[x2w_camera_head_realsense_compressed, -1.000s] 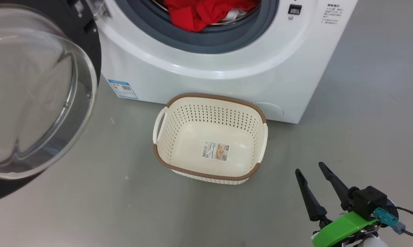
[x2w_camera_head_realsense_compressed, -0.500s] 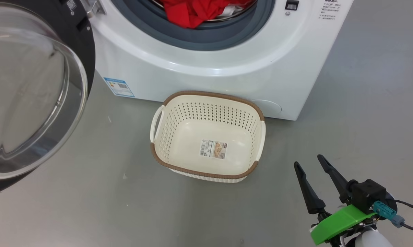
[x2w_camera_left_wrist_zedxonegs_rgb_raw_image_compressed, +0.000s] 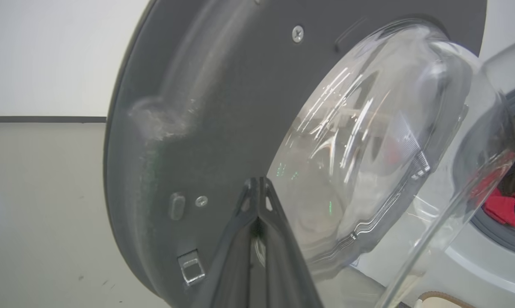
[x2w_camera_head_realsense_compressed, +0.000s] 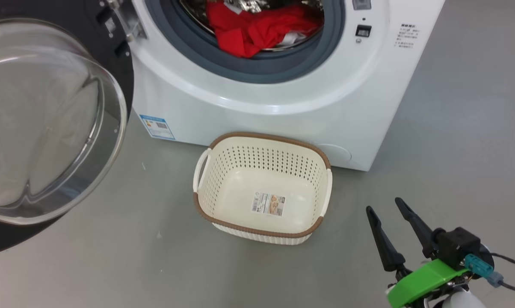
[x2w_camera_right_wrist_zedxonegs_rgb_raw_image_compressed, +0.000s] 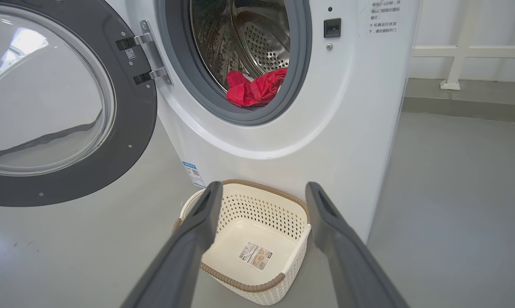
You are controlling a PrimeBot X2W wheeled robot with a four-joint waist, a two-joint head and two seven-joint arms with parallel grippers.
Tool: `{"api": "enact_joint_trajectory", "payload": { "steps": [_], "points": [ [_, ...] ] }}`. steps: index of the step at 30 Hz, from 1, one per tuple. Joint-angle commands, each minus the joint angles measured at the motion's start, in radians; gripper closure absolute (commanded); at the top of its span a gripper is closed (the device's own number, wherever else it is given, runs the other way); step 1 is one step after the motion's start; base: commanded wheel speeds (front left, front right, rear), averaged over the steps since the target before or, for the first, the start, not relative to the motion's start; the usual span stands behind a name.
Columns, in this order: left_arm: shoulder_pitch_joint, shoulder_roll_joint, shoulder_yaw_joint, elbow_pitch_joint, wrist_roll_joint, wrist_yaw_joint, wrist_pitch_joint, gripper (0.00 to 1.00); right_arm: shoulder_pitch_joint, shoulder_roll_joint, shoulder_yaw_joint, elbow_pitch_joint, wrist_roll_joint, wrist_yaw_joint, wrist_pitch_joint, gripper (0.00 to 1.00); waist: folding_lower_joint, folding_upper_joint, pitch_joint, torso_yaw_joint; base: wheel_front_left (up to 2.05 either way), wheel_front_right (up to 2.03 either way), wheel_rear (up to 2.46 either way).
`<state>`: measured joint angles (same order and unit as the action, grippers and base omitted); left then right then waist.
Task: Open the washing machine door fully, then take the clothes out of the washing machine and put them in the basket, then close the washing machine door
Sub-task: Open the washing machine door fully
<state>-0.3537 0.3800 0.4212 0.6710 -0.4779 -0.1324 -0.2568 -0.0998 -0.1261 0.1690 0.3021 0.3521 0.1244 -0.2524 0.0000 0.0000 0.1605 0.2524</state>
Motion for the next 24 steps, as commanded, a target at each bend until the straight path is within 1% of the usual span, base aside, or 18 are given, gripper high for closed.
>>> {"api": "enact_joint_trajectory", "payload": {
  "steps": [1, 2, 4, 5, 6, 7, 14, 21, 24],
  "points": [
    [0.024, 0.046, 0.019, -0.051, -0.02, 0.002, -0.005, 0.89, 0.015, -0.008, 0.022, -0.019, 0.007, 0.006, -0.009, 0.0, 0.0, 0.0, -0.026, 0.007, 0.0, 0.0, 0.0],
    [0.038, 0.04, 0.013, -0.066, -0.023, 0.002, -0.005, 0.75, 0.017, -0.008, 0.023, -0.019, 0.01, 0.006, -0.009, 0.0, 0.0, 0.0, -0.033, 0.008, 0.0, 0.0, 0.0],
    [0.067, 0.023, 0.003, -0.101, -0.03, 0.002, -0.005, 0.55, 0.023, -0.01, 0.024, -0.018, 0.015, 0.006, -0.009, 0.0, 0.0, 0.0, -0.046, 0.008, 0.0, 0.0, 0.0],
    [0.083, 0.014, -0.004, -0.119, -0.031, 0.002, -0.005, 0.29, 0.027, -0.01, 0.024, -0.018, 0.018, 0.006, -0.009, 0.0, 0.0, 0.0, -0.053, 0.008, 0.0, 0.0, 0.0],
    [0.098, 0.006, -0.011, -0.136, -0.033, 0.002, -0.005, 0.08, 0.03, -0.01, 0.024, -0.018, 0.02, 0.006, -0.009, 0.0, 0.0, 0.0, -0.059, 0.008, 0.0, 0.0, 0.0],
    [0.112, -0.003, -0.016, -0.153, -0.037, 0.002, -0.005, 0.0, 0.033, -0.011, 0.025, -0.018, 0.023, 0.006, -0.009, 0.0, 0.0, 0.0, -0.064, 0.007, 0.0, 0.0, 0.0],
    [0.19, -0.056, -0.059, -0.249, -0.03, 0.002, -0.005, 0.0, 0.052, -0.013, 0.019, -0.024, 0.034, 0.006, -0.009, 0.0, 0.0, 0.0, -0.091, -0.004, 0.0, 0.0, 0.0],
    [0.265, -0.099, -0.134, -0.367, 0.035, 0.002, -0.005, 0.0, 0.069, -0.013, 0.004, -0.033, 0.04, 0.006, -0.009, 0.0, 0.0, 0.0, -0.104, -0.038, 0.0, 0.0, 0.0],
    [0.288, -0.105, -0.168, -0.407, 0.049, 0.002, -0.005, 0.0, 0.072, -0.012, -0.004, -0.038, 0.039, 0.006, -0.009, 0.0, 0.0, 0.0, -0.106, -0.058, 0.0, 0.0, 0.0]
  ]
}}
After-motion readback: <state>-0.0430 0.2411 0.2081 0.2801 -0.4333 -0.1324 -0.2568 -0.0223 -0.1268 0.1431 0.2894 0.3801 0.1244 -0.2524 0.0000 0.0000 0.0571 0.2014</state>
